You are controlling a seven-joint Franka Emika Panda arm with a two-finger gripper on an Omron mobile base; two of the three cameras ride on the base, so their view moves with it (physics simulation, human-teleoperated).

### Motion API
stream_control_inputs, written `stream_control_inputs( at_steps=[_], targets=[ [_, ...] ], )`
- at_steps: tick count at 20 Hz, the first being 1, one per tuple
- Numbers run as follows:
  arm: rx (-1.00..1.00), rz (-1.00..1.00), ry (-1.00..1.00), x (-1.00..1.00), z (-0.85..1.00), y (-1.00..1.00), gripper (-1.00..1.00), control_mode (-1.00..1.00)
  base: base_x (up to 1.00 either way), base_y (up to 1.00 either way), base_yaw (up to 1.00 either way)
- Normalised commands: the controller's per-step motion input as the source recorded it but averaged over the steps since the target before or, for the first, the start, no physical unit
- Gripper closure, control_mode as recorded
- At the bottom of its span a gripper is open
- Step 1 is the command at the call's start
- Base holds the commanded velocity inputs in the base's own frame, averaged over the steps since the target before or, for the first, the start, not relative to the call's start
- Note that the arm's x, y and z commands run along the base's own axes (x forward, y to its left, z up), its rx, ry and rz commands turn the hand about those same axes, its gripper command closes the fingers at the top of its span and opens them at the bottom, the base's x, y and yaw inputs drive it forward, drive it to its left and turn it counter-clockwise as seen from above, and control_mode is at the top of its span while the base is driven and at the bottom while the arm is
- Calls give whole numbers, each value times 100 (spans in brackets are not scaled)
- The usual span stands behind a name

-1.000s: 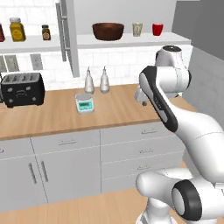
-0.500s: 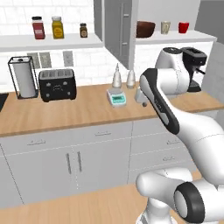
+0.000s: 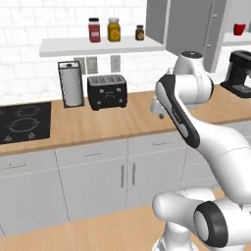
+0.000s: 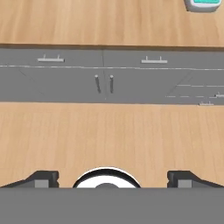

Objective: Gather all objects into one cabinet and sort the glasses and bowls to opposite sides.

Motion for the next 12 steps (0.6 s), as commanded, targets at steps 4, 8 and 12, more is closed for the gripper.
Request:
stream_control_inputs(
  at_steps=[4,8,12],
  targets=[
    [0,0,0,0,0,0,-100,100,-5,100,-9],
    [0,0,0,0,0,0,-100,100,-11,100,-8],
    [0,0,0,0,0,0,-100,100,-2,100,-11]
  ],
)
